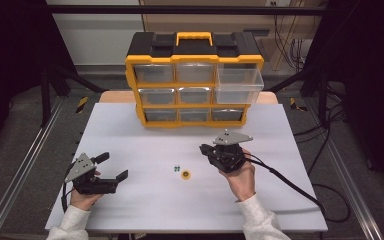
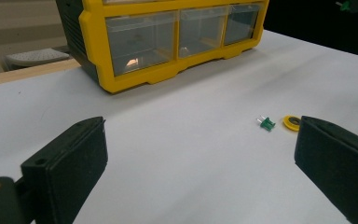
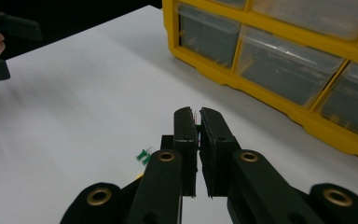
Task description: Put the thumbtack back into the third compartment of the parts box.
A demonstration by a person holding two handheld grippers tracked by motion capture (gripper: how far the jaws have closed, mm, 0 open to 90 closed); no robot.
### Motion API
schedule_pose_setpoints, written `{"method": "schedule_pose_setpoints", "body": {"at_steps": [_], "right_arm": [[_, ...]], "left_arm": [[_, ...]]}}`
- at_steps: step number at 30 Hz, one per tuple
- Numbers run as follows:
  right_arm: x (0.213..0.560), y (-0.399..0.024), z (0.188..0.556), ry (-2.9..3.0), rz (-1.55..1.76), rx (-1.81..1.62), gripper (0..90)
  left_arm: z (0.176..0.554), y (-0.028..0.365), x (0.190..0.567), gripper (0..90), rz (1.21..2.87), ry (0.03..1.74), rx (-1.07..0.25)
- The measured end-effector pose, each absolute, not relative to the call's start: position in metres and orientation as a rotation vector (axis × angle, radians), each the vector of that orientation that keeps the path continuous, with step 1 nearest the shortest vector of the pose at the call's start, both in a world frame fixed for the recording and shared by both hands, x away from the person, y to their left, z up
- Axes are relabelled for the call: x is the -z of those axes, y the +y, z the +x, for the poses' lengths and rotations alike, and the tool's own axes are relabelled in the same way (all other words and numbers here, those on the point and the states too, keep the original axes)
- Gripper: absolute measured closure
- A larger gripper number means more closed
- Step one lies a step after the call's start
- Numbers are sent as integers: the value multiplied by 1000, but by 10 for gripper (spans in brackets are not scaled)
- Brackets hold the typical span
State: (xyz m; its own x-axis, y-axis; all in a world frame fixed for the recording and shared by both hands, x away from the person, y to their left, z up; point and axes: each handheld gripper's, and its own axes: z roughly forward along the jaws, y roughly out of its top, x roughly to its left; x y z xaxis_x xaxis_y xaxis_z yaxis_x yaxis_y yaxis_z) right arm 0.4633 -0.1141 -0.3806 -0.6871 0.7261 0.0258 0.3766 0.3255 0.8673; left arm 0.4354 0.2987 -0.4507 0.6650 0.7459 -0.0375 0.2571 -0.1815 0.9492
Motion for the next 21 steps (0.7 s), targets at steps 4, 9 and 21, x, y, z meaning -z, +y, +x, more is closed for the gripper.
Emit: {"method": "schedule_pose_setpoints", "body": {"at_steps": [4,9,21], "right_arm": [[369,-123,462,2202,982,-1319,856],[359,-132,462,2181,983,-1336,856],[326,-152,463,2115,969,-1362,856]], "left_arm": [[435,299,451,23,1745,811,-536],[436,299,451,23,1746,812,-535],[436,299,451,23,1747,814,-534]]}}
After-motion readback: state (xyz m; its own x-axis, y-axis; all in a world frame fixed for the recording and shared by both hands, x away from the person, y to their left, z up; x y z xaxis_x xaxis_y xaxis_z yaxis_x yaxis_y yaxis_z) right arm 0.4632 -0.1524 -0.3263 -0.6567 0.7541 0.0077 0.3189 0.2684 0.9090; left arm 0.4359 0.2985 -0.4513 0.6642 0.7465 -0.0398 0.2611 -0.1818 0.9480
